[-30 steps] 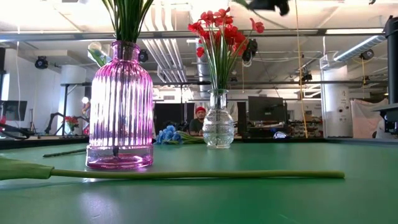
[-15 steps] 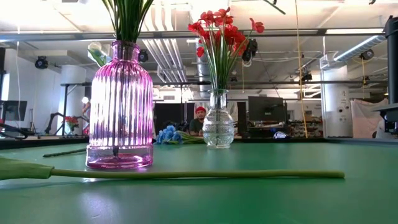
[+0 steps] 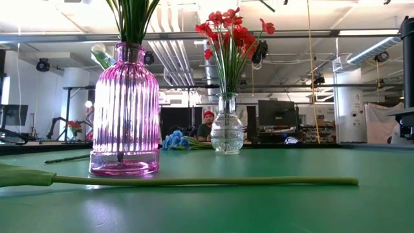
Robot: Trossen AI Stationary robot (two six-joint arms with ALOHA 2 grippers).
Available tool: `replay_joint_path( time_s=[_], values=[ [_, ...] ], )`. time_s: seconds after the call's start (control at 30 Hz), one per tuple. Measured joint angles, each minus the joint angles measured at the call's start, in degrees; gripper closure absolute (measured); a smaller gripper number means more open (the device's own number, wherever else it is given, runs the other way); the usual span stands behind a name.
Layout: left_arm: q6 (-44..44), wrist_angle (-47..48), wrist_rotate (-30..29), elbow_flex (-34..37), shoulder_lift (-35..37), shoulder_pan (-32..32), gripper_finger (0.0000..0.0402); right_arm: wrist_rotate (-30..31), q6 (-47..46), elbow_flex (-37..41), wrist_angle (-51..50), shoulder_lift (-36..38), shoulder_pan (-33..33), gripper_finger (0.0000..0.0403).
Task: Sort flowers into vase by color
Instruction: Put the top white flower into the blue vase
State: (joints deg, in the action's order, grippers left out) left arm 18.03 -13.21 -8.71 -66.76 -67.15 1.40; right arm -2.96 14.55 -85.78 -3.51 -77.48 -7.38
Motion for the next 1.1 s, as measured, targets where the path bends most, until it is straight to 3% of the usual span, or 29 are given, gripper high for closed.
replay_joint_path(
  time_s=[0.1,0.37,0.7,0.8,1.0,1.1],
  values=[
    [-0.8,-1.5,3.5,-0.2,-0.5,1.5,0.0164,0.0,0.1,-0.1,0.1,-1.0,0.0,0.0390],
    [-2.1,-2.4,3.8,-1.1,-1.9,4.0,0.0188,0.0,0.5,-0.1,0.9,-1.8,0.0,0.0390],
    [-2.3,-3.3,3.8,-1.0,-2.2,4.1,0.0356,-0.3,0.5,-0.1,1.7,-1.8,0.0,0.0388],
    [-2.5,-3.4,3.8,-1.0,-2.2,4.1,0.0393,-0.3,0.5,-0.1,1.7,-1.8,0.0,0.0371],
    [-2.1,-3.3,3.3,-1.0,-1.8,4.1,0.0391,0.1,-1.0,-0.1,1.7,-1.7,0.0,0.0301],
    [-0.7,-2.2,1.1,-1.1,-0.3,4.1,0.0399,3.8,-3.2,-0.1,1.5,-1.0,0.0,0.0269]
  ],
)
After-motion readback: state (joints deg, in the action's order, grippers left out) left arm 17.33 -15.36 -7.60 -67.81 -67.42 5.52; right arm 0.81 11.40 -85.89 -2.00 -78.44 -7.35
